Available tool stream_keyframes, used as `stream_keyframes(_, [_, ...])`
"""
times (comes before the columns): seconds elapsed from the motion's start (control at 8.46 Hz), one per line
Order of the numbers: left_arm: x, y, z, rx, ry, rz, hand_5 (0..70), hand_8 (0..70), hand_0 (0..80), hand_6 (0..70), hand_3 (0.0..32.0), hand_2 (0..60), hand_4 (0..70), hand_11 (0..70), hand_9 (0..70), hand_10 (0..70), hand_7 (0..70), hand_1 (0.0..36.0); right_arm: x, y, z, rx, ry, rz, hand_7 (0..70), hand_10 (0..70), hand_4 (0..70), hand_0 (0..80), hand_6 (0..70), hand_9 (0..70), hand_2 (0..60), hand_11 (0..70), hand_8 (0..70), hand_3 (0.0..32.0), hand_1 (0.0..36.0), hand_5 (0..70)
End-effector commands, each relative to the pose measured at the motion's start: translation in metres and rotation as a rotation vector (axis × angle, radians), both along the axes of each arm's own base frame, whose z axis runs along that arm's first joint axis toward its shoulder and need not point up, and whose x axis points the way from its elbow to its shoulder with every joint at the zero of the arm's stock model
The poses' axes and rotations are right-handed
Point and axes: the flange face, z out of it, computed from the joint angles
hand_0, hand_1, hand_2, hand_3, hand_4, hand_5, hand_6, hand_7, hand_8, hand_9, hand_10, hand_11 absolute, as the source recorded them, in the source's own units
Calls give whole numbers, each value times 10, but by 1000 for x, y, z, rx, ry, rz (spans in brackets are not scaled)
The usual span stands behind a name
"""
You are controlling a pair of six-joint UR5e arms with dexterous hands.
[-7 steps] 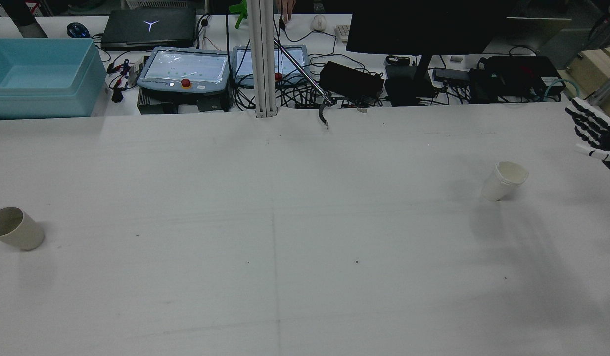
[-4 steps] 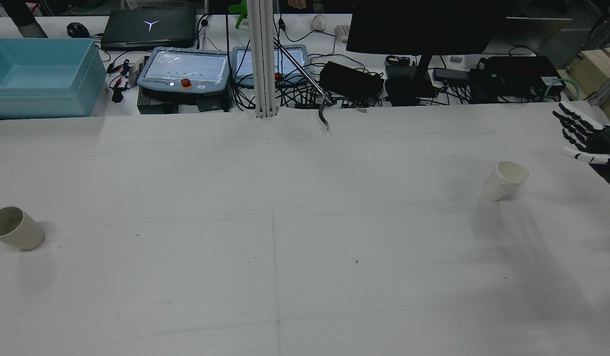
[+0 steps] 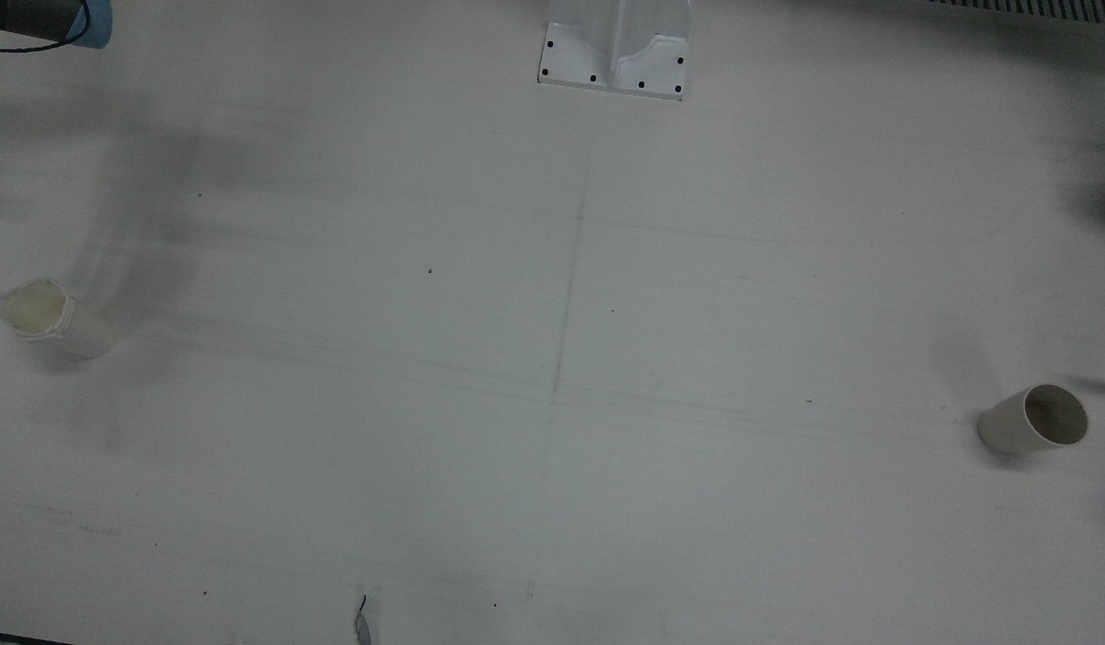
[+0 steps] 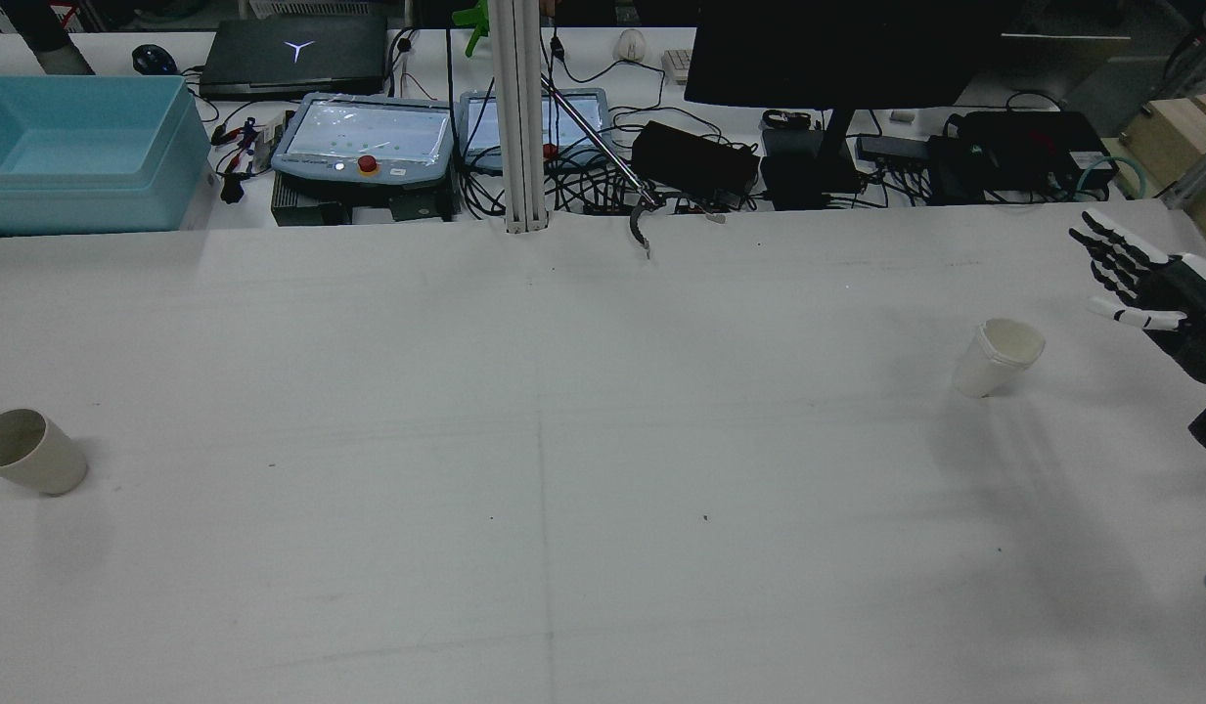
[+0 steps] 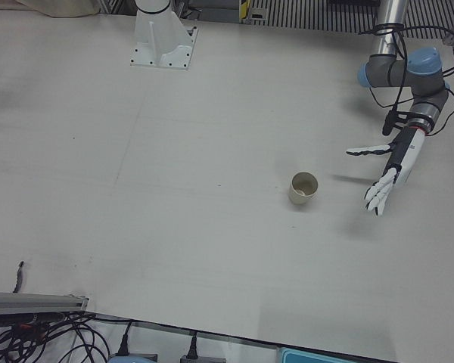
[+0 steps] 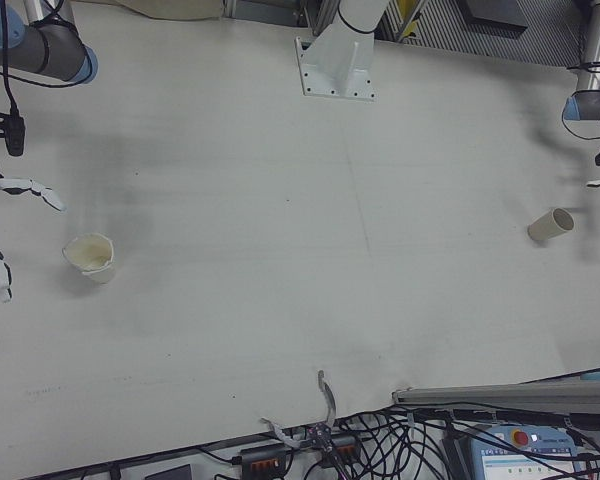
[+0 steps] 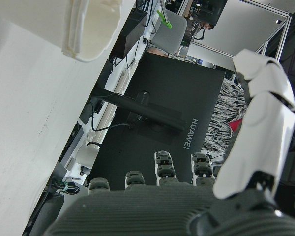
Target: Pour water
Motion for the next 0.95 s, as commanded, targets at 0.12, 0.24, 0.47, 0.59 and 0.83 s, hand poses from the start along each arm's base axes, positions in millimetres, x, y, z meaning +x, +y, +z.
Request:
stream_keyframes(0.12, [39, -17, -3, -22, -24, 62, 0, 5, 648, 78, 0, 0, 233, 89, 0, 43, 58, 212, -4, -3, -2, 3, 0, -4, 103, 0, 38, 472, 94, 32, 257, 0, 19, 0, 188, 47])
stream_keyframes(0.24, [58, -23, -8, -18, -26, 90, 0, 5, 603, 77, 0, 0, 240, 81, 0, 40, 54, 187, -4, -3, -2, 3, 0, -4, 104, 0, 47, 474, 96, 33, 258, 0, 20, 0, 189, 46])
stream_keyframes(0.47, [83, -30, -13, -23, -12, 90, 0, 5, 584, 78, 0, 0, 248, 74, 0, 36, 58, 173, -4, -3, -2, 3, 0, -4, 98, 0, 38, 472, 93, 31, 258, 0, 19, 0, 189, 46])
stream_keyframes(0.59, [100, -34, -13, -24, -7, 102, 0, 5, 616, 78, 0, 0, 245, 78, 0, 37, 57, 200, -4, -3, -2, 3, 0, -4, 92, 0, 33, 472, 90, 29, 256, 0, 18, 0, 188, 46])
stream_keyframes(0.83, [118, -38, -14, -24, 1, 114, 0, 5, 637, 78, 0, 0, 245, 82, 0, 39, 55, 213, -4, -3, -2, 3, 0, -4, 90, 0, 35, 473, 90, 32, 254, 0, 20, 0, 189, 46])
